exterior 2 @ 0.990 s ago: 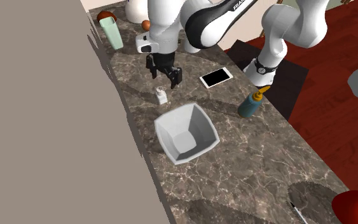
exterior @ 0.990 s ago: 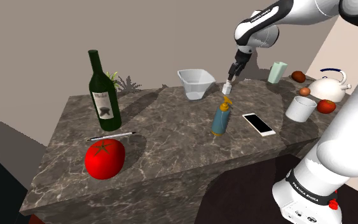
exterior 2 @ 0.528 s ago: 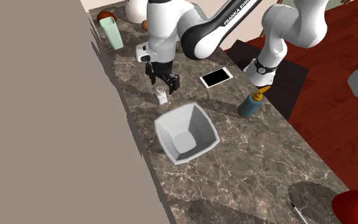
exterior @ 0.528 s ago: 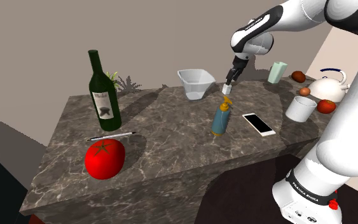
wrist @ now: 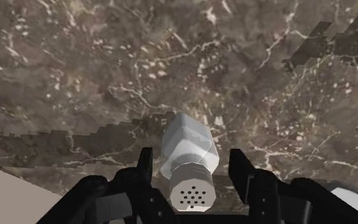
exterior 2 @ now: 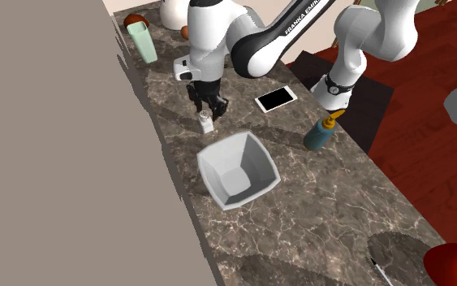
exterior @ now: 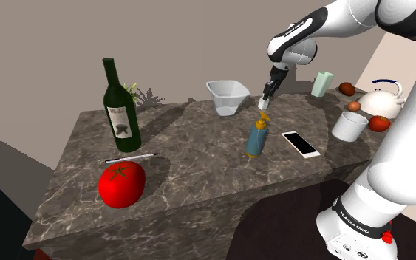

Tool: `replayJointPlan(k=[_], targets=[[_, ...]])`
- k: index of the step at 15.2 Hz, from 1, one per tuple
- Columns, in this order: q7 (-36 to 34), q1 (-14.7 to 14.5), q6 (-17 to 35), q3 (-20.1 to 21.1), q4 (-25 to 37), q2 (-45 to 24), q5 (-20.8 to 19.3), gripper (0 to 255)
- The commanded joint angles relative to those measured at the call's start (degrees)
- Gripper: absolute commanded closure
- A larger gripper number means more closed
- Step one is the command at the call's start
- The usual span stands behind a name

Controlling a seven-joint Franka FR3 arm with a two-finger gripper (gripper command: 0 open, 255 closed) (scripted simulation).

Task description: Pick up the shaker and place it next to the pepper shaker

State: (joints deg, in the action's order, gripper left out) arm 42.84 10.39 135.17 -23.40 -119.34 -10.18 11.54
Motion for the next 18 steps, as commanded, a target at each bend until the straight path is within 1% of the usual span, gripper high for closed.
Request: replayJointPlan(k=[1,9,18], targets=[[0.0,0.0,0.0,0.0,0.0,0.0,0.0,255],[0.0,0.0,0.0,0.0,0.0,0.0,0.0,255],[-2.2,-0.5,-6.1,-0.6,3.0,3.6,-2.8,255]])
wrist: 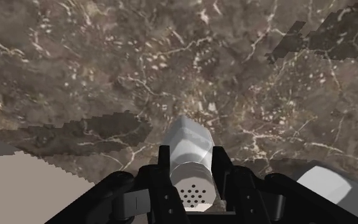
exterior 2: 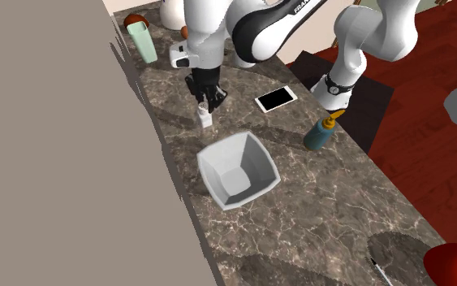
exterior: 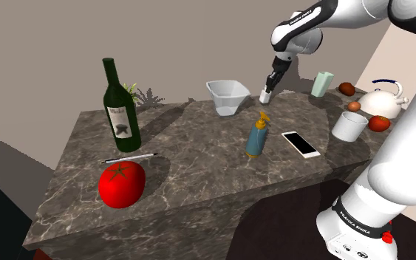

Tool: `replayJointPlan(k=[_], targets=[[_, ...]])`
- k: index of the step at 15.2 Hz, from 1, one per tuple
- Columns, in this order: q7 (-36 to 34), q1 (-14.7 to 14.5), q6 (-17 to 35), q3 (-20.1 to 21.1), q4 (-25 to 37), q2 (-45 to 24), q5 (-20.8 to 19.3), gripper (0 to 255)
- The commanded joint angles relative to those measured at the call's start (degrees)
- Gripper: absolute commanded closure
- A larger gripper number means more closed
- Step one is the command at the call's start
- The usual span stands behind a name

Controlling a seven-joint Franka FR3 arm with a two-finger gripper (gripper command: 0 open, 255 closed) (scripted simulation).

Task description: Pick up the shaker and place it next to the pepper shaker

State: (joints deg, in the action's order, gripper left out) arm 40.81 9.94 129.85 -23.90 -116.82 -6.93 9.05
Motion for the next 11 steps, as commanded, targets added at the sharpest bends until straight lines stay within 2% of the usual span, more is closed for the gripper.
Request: replayJointPlan(k=[1,11], targets=[[-0.4,0.0,-1.5,-0.1,0.9,0.7,-0.5,255],[-2.1,-0.2,-8.6,-0.3,5.6,3.5,-2.5,255]])
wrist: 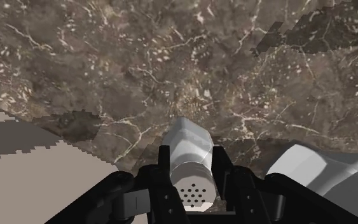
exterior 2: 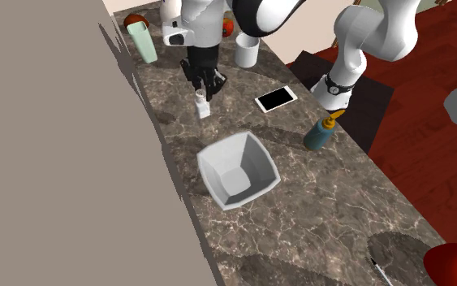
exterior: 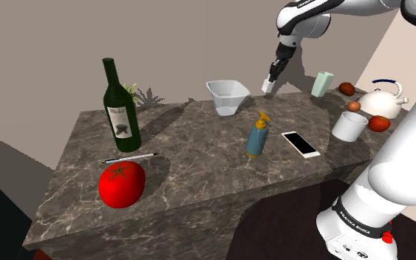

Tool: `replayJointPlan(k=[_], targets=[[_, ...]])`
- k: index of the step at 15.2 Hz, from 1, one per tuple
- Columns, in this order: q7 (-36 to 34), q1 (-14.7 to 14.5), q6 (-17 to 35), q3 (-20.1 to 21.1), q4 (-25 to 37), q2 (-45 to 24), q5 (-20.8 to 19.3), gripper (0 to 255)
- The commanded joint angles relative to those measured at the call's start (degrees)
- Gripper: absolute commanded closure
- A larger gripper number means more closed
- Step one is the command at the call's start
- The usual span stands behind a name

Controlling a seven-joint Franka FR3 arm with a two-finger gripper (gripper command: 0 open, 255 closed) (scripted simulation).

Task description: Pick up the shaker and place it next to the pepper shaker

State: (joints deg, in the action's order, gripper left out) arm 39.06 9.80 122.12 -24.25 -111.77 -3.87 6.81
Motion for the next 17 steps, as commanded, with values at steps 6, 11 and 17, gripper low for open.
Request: replayJointPlan(k=[6,11,17], targets=[[-1.1,-0.2,-5.3,0.0,3.9,1.5,-1.1,255],[-1.6,-0.2,-9.0,0.0,7.2,2.0,-1.5,255],[-0.2,0.7,-11.0,-0.9,6.6,4.8,-2.5,255]])
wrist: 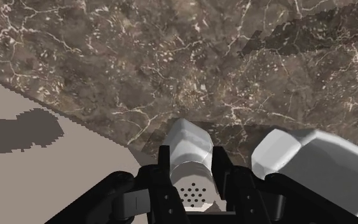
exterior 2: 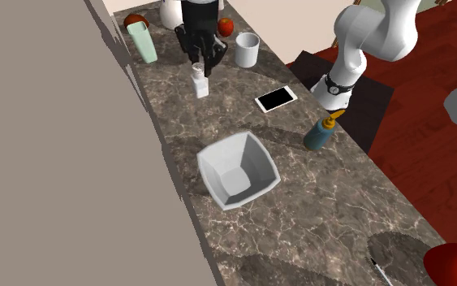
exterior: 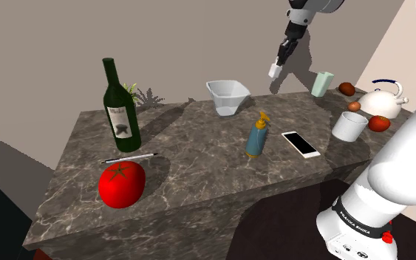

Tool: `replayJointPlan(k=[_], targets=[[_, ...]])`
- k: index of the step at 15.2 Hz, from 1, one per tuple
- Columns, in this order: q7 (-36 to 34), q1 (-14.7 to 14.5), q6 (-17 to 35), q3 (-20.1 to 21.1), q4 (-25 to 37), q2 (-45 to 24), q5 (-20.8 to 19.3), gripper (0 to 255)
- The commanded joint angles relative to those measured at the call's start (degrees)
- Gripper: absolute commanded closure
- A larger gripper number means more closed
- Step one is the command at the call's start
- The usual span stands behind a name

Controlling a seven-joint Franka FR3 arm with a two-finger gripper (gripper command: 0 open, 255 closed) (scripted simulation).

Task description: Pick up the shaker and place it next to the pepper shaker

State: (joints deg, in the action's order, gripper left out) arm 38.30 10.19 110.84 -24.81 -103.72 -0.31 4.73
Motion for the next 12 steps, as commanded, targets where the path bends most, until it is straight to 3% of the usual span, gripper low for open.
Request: replayJointPlan(k=[1,12], targets=[[1.4,0.8,0.4,-0.8,-2.8,2.5,-0.9,255],[11.7,6.8,0.0,-7.0,-12.4,13.2,-5.8,255]])
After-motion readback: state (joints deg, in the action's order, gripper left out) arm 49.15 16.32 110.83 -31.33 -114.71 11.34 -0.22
